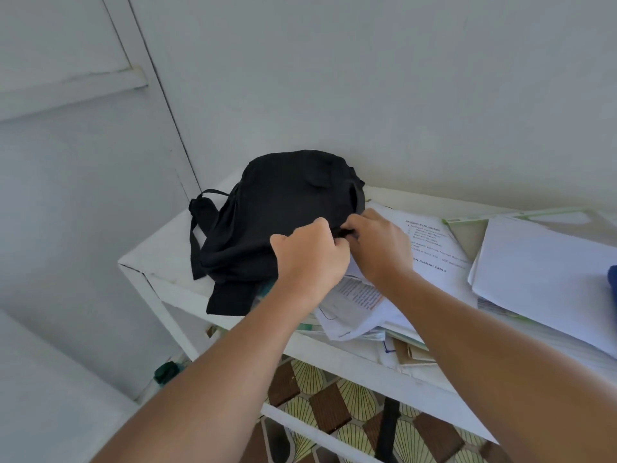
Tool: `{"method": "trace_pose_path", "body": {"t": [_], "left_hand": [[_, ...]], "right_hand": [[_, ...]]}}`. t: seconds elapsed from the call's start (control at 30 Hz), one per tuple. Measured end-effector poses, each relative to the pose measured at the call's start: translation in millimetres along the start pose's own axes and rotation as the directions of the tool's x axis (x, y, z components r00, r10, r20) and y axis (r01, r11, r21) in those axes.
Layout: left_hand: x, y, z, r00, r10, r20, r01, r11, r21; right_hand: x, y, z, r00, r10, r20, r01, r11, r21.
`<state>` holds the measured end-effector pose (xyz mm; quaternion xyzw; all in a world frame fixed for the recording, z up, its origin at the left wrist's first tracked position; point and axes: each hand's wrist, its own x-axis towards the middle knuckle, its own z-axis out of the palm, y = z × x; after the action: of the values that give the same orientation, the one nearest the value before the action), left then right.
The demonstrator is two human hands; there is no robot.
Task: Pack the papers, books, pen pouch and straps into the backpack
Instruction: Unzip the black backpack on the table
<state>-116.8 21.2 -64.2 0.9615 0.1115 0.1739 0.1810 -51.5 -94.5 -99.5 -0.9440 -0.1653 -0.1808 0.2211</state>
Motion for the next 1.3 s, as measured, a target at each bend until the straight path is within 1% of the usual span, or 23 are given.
{"method": "trace_pose_path", "body": {"t": [0.03, 0.13, 0.2, 0.23, 0.3, 0.37, 0.4, 0.43, 0.47, 0.53, 0.57, 0.63, 0.7, 0.73, 0.8, 0.83, 0.87, 0.9, 0.97, 1.03, 1.13, 1.23, 1.3], "left_hand": [[-3.3, -4.6, -0.1, 1.000, -0.009, 0.004, 0.009, 1.000, 0.015], [-9.7, -37.9, -5.7, 0.996, -0.085, -0.028, 0.085, 0.996, 0.003], [-11.6, -56.4, -8.5, 0.994, -0.097, -0.060, 0.095, 0.995, -0.032], [-12.4, -61.9, -7.4, 0.994, -0.095, -0.054, 0.091, 0.994, -0.064], [-10.6, -62.1, -4.4, 0.994, -0.098, -0.049, 0.091, 0.987, -0.133], [-8.6, -58.7, -2.4, 0.993, -0.110, -0.032, 0.102, 0.976, -0.192], [-8.8, -58.9, -1.6, 0.993, -0.117, -0.016, 0.111, 0.967, -0.228], [-10.2, -59.5, -0.9, 0.992, -0.126, -0.008, 0.119, 0.955, -0.271], [-12.2, -61.5, -0.6, 0.990, -0.137, -0.010, 0.128, 0.944, -0.305], [-15.3, -69.1, -2.6, 0.988, -0.147, -0.046, 0.127, 0.945, -0.302], [-16.1, -75.0, -4.9, 0.986, -0.154, -0.072, 0.129, 0.954, -0.272], [-15.0, -90.9, -10.9, 0.977, -0.184, -0.111, 0.154, 0.959, -0.238], [-13.1, -104.2, -14.4, 0.977, -0.187, -0.105, 0.158, 0.959, -0.236], [-12.9, -109.4, -15.3, 0.980, -0.176, -0.094, 0.149, 0.959, -0.241], [-12.2, -115.6, -15.3, 0.987, -0.144, -0.070, 0.121, 0.956, -0.266], [-11.9, -116.6, -14.8, 0.990, -0.127, -0.062, 0.105, 0.954, -0.279], [-12.0, -117.2, -14.2, 0.992, -0.112, -0.065, 0.088, 0.953, -0.290], [-12.5, -118.9, -14.0, 0.992, -0.101, -0.077, 0.074, 0.952, -0.295], [-12.6, -124.9, -15.3, 0.988, -0.097, -0.124, 0.061, 0.962, -0.265], [-13.0, -138.4, -19.2, 0.978, -0.138, -0.156, 0.102, 0.970, -0.218], [-12.1, -160.4, -23.3, 0.962, -0.229, -0.147, 0.192, 0.955, -0.228], [-9.5, -173.4, -20.3, 0.974, -0.211, -0.079, 0.185, 0.949, -0.255], [-9.0, -173.2, -19.4, 0.985, -0.169, -0.045, 0.147, 0.941, -0.306]], "right_hand": [[-1.3, 5.5, 0.9, 1.000, 0.006, 0.005, -0.006, 1.000, -0.016], [-0.7, 21.6, 0.7, 0.994, 0.111, 0.018, -0.112, 0.993, 0.027], [3.7, 22.1, 4.7, 0.994, 0.102, 0.028, -0.103, 0.993, 0.050], [4.5, 16.8, 7.8, 0.997, 0.071, 0.016, -0.072, 0.995, 0.071], [4.3, -2.4, 9.0, 0.996, -0.023, -0.082, 0.036, 0.988, 0.150], [4.4, -22.6, 6.7, 0.973, -0.161, -0.164, 0.190, 0.964, 0.183], [5.3, -30.3, 6.6, 0.957, -0.241, -0.159, 0.267, 0.948, 0.172], [5.2, -36.5, 6.4, 0.943, -0.316, -0.107, 0.329, 0.931, 0.155], [4.6, -40.6, 6.7, 0.931, -0.364, -0.025, 0.364, 0.922, 0.132], [3.4, -39.1, 9.5, 0.919, -0.380, 0.106, 0.375, 0.925, 0.065], [2.7, -35.4, 12.2, 0.926, -0.357, 0.127, 0.355, 0.934, 0.037], [-0.1, -31.7, 16.2, 0.946, -0.293, 0.135, 0.293, 0.956, 0.022], [0.1, -33.9, 17.2, 0.958, -0.243, 0.150, 0.242, 0.970, 0.022], [1.5, -38.1, 17.1, 0.963, -0.232, 0.134, 0.231, 0.973, 0.028], [5.8, -51.3, 15.5, 0.961, -0.273, 0.042, 0.271, 0.961, 0.047], [7.4, -59.9, 13.6, 0.946, -0.324, 0.028, 0.323, 0.945, 0.050], [8.6, -69.1, 12.5, 0.918, -0.391, 0.060, 0.389, 0.920, 0.041], [9.9, -78.1, 12.3, 0.887, -0.443, 0.132, 0.442, 0.896, 0.035], [12.6, -89.7, 13.5, 0.862, -0.428, 0.273, 0.433, 0.900, 0.045], [15.8, -91.4, 18.0, 0.876, -0.382, 0.294, 0.386, 0.921, 0.045], [19.6, -94.3, 23.1, 0.888, -0.331, 0.319, 0.345, 0.939, 0.014], [28.2, -112.8, 26.1, 0.889, -0.333, 0.314, 0.335, 0.941, 0.049], [33.0, -126.9, 28.8, 0.858, -0.373, 0.353, 0.364, 0.926, 0.095]]}}
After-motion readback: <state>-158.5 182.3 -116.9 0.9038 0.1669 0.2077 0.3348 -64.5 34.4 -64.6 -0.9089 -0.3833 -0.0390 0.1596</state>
